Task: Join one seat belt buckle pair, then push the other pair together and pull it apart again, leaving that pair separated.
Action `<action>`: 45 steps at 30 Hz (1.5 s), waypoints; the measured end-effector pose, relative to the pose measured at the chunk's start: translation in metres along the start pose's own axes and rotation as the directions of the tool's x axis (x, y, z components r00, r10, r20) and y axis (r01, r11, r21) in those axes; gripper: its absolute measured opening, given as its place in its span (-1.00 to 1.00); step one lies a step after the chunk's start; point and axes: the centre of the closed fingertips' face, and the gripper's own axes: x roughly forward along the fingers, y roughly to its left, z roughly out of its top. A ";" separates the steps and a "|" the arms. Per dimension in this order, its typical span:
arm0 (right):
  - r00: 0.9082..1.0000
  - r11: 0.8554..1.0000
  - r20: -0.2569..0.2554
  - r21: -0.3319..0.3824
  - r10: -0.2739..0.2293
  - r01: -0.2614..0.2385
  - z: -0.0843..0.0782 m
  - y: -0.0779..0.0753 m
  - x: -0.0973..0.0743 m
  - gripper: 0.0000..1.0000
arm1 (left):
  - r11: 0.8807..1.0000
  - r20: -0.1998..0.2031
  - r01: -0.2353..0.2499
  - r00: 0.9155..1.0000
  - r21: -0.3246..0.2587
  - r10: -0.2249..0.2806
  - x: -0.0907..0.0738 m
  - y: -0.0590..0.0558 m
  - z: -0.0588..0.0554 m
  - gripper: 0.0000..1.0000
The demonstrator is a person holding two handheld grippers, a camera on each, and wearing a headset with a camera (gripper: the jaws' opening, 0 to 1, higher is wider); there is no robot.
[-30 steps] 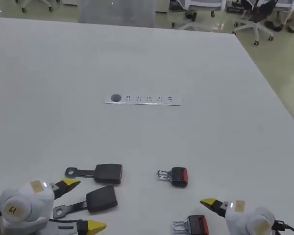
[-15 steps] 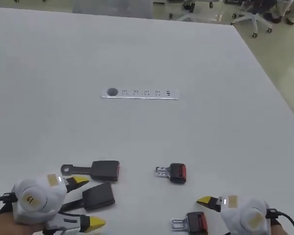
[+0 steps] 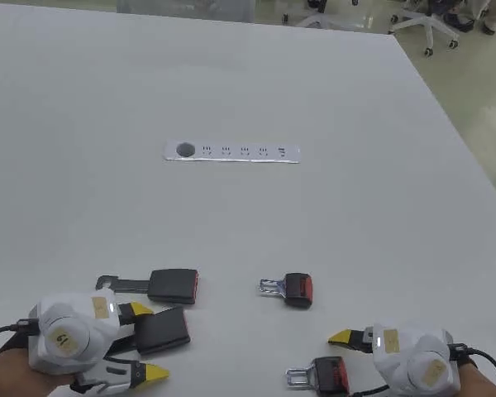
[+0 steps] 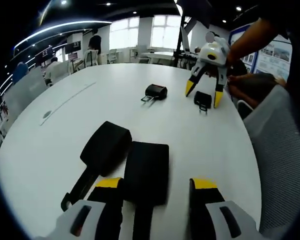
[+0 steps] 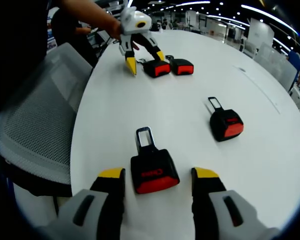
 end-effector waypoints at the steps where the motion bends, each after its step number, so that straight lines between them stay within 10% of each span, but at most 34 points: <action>1: 1.000 1.000 -0.001 -0.005 0.001 -0.001 0.000 0.000 0.000 0.08 | 1.000 0.003 0.000 1.000 0.008 0.000 0.000 0.001 0.000 0.05; 11: 1.000 0.999 0.006 -0.040 -0.002 0.002 -0.002 -0.004 -0.002 -0.22 | 0.998 -0.007 0.006 1.000 0.069 -0.005 0.004 0.011 0.003 -0.29; 26: 1.000 1.000 0.023 -0.020 -0.020 0.020 -0.002 -0.005 -0.001 -0.27 | 0.975 -0.086 0.119 0.991 0.186 -0.105 -0.006 -0.030 -0.011 -0.31; 45: 0.997 1.000 0.069 0.001 -0.023 0.023 0.020 -0.006 0.014 -0.27 | 0.966 -0.139 0.139 0.984 0.217 -0.110 -0.004 -0.028 -0.010 -0.32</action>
